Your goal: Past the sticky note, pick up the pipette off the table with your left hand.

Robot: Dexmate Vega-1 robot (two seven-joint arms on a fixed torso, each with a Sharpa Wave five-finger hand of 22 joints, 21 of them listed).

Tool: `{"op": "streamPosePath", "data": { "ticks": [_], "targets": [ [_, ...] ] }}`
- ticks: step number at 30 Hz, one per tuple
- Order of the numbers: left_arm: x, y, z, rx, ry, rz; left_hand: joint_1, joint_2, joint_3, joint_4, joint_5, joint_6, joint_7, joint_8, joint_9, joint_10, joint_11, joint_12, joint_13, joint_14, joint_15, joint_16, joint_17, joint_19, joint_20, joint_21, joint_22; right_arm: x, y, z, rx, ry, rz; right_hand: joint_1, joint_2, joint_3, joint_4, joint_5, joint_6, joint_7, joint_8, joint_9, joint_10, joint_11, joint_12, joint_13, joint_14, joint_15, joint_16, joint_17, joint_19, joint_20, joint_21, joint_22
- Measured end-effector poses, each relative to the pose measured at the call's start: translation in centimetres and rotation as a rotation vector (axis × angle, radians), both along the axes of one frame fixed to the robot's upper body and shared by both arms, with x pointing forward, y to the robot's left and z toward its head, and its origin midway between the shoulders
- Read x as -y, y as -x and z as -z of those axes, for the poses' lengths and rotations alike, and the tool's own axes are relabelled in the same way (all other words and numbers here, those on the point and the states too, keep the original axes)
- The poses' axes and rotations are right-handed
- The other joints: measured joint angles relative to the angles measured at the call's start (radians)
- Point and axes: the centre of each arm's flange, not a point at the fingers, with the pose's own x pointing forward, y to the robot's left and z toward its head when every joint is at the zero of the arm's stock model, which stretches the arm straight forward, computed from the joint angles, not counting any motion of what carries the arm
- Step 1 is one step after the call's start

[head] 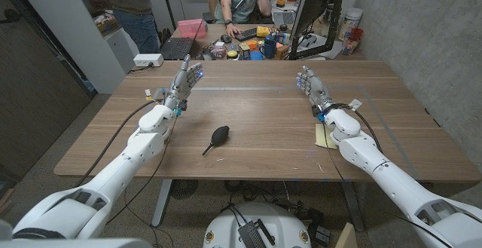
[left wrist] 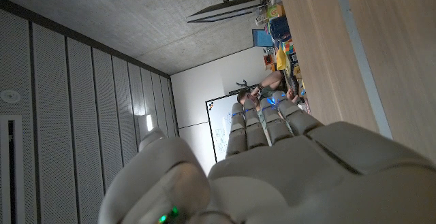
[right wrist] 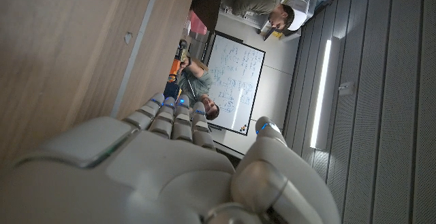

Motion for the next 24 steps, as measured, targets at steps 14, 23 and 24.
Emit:
{"op": "streamPosePath", "data": {
  "ticks": [14,23,24],
  "targets": [
    [-3.9,-1.3,-0.7,-0.021,-0.035,0.012,0.031,0.007,-0.004,-0.010,0.000,0.014,0.004,0.004,0.000,0.017,0.006,0.004,0.000,0.020,0.020,0.000,0.000,0.018,0.027,0.011,0.000,-2.1,0.9,-1.0,0.016,-0.010,0.067,0.000,0.000,0.000,0.000,0.000,0.003,-0.003,0.000,0.000,0.004,-0.004,0.000,0.000,0.000,0.000,0.000,0.001,0.000,0.000,0.000,0.005],
    [-4.1,0.8,-3.8,-0.016,-0.167,-0.031,0.077,0.027,0.012,-0.034,0.006,0.023,0.012,0.008,0.000,0.036,0.022,0.011,0.000,0.048,0.048,0.011,0.000,0.044,0.077,0.019,0.000,-2.0,1.4,-1.2,0.030,-0.029,0.083,0.000,0.000,0.000,0.000,0.000,0.003,-0.004,0.000,0.000,0.004,-0.004,0.000,0.000,0.004,0.003,0.000,0.001,0.000,0.000,0.000,0.005],
    [-4.0,1.1,-4.2,-0.006,-0.178,-0.028,0.084,0.031,0.013,-0.035,0.006,0.023,0.013,0.008,0.000,0.036,0.022,0.011,0.000,0.048,0.048,0.015,0.000,0.044,0.076,0.023,0.002,-1.9,1.4,-1.2,0.033,-0.030,0.084,0.000,0.000,0.000,0.000,0.000,0.003,-0.004,0.000,0.000,0.004,-0.004,0.000,0.000,0.004,0.003,0.000,0.001,0.000,0.000,0.000,0.005]
  ]
}}
